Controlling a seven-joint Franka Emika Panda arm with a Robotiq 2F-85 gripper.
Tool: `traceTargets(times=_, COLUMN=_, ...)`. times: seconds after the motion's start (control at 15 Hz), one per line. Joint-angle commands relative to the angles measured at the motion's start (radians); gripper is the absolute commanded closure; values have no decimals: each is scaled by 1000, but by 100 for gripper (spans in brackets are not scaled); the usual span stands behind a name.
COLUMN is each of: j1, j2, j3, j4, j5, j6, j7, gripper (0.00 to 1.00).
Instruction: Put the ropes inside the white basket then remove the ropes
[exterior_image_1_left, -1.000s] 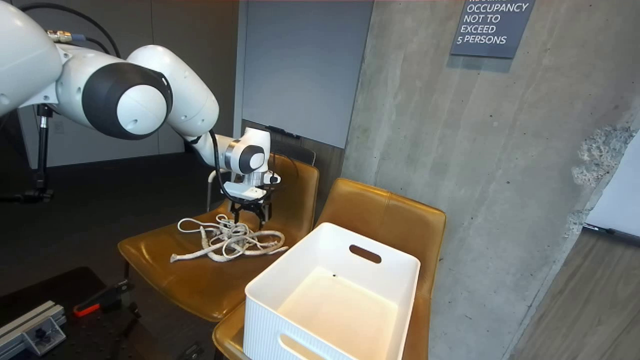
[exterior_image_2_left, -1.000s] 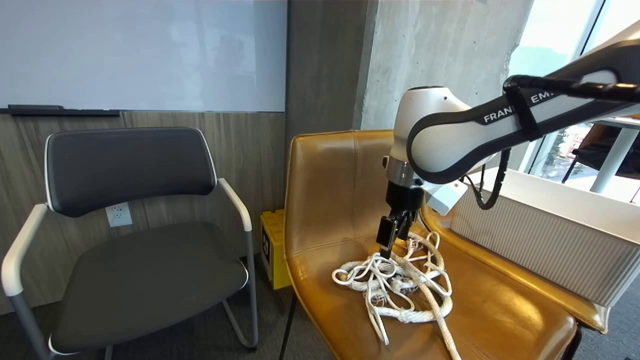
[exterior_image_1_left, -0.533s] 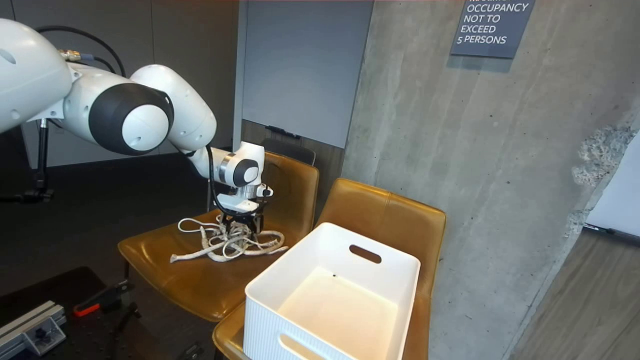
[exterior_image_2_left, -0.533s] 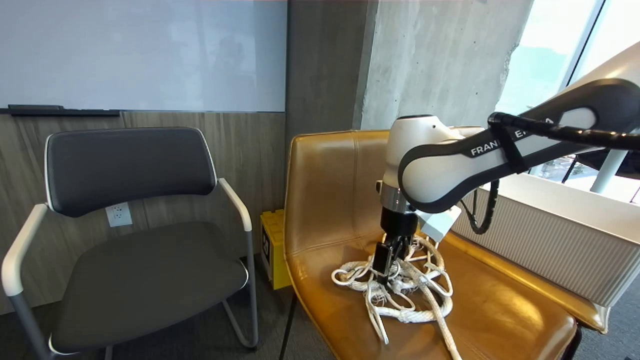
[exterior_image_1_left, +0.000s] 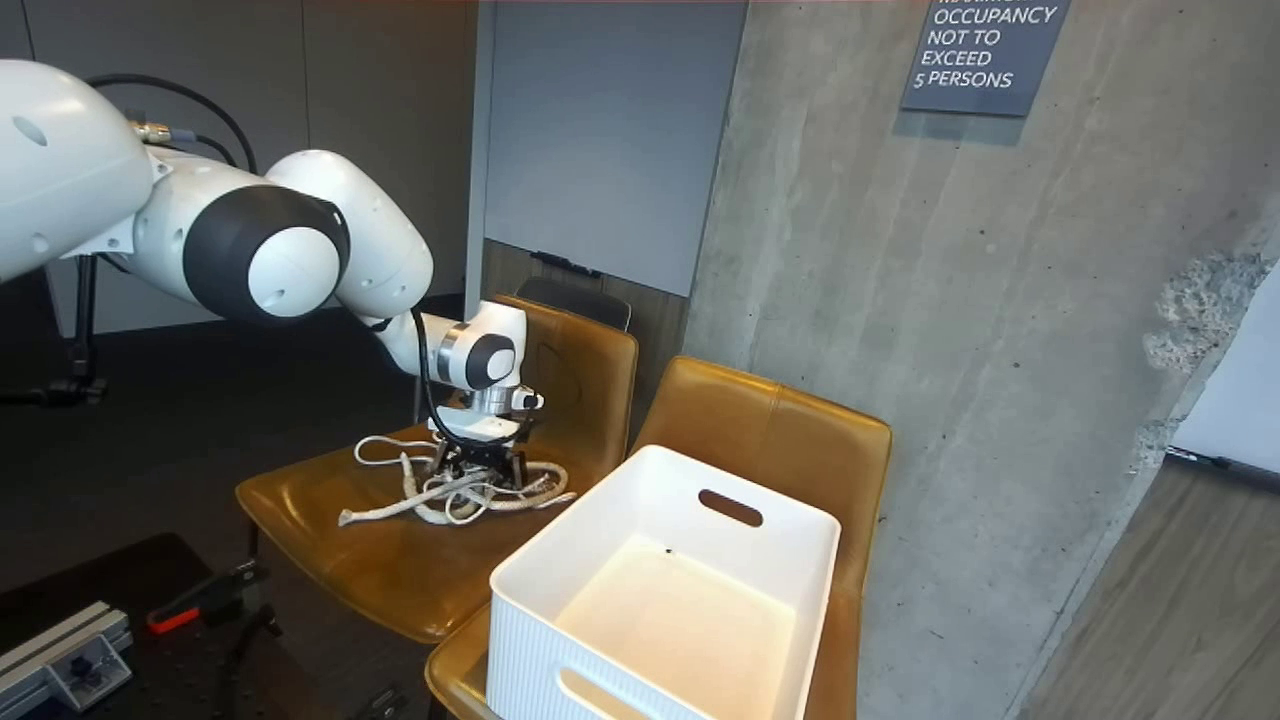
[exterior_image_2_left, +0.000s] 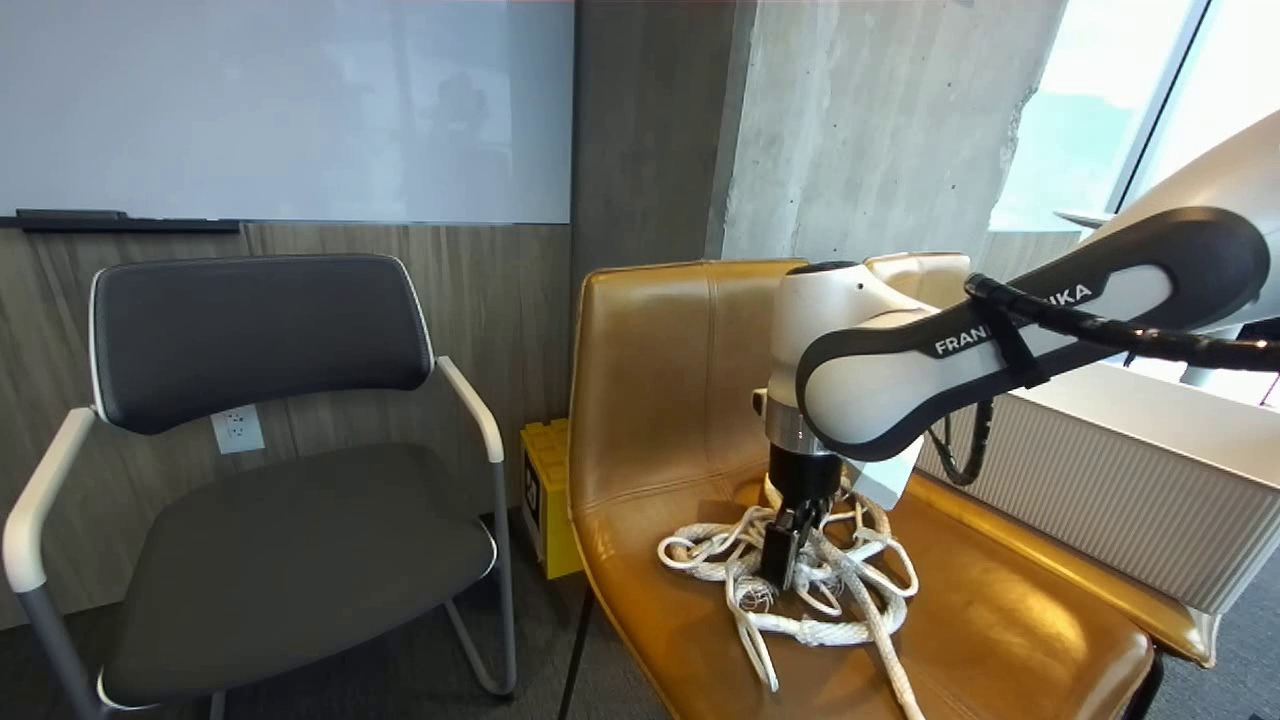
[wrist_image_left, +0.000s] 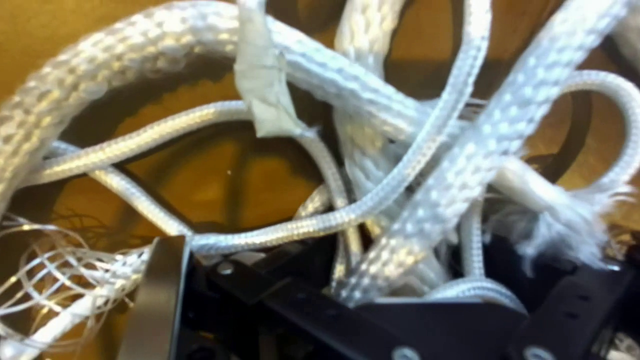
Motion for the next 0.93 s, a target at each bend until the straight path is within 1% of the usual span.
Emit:
traceTargets(times=0.0, j1=29, j2=-17, j3=-18, j4=-9, j5=-27, j6=-50, j7=-3, gripper=64)
traceTargets(times=0.27, j1=53, j2=-89, j3=-24, j4=-44, j5=-55, j6=-113, j7=9, gripper=95)
traceTargets(times=0.33, j1=61, j2=-113, j3=-26, j4=-47, j5=-64, j6=-136, j7=12, gripper=99)
traceTargets(times=0.67, j1=75, j2=-251, j3=-23, j4=-46, j5=-74, j6=-259, j7=34, gripper=100)
traceTargets(times=0.87, j1=74, j2=-349, j3=-28, j4=-16, j5=-79, j6=-375, j7=43, gripper=100)
